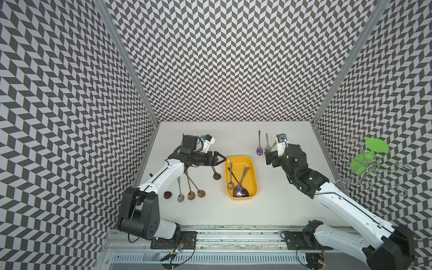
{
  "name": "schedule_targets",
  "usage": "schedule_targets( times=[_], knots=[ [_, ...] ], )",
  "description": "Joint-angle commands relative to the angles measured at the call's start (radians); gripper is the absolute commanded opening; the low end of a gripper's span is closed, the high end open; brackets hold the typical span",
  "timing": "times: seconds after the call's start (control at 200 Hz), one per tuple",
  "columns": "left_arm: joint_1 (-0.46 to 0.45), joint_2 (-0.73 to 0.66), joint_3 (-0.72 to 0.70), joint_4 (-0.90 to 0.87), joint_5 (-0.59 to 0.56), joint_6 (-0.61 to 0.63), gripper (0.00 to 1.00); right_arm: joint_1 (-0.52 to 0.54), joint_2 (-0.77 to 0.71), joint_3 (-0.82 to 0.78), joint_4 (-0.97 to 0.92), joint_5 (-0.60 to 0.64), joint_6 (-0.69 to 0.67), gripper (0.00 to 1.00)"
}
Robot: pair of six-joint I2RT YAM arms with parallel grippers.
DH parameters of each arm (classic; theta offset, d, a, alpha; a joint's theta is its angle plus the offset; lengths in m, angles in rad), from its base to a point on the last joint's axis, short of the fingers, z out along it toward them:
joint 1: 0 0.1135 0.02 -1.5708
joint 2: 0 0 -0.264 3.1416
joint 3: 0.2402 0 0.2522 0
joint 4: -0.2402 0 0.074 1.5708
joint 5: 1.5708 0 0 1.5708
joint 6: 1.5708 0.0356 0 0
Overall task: Put the spoon into the storage box
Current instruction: Pick up the spoon from the center of the board.
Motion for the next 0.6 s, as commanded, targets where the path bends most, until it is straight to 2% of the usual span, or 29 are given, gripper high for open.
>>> schedule_targets(
  times=[0.0, 0.1, 0.351, 0.596],
  knots=[
    [0.018, -0.061, -0.033, -0.005, -0.056, 0.112, 0.77, -0.029, 0.074, 0.091, -0.071, -0.074, 0.087, 1.00],
    [0.036, -0.105, -0.060, -0.006, -0.087, 0.159, 0.77, -0.051, 0.157, 0.169, -0.112, -0.104, 0.134, 1.00],
    [0.105, -0.201, -0.134, 0.015, -0.059, 0.223, 0.81, -0.087, 0.317, 0.319, -0.173, -0.164, 0.217, 1.00],
    [0.162, -0.246, -0.172, 0.029, -0.067, 0.239, 0.90, -0.108, 0.483, 0.485, -0.243, -0.179, 0.273, 0.98]
  ],
)
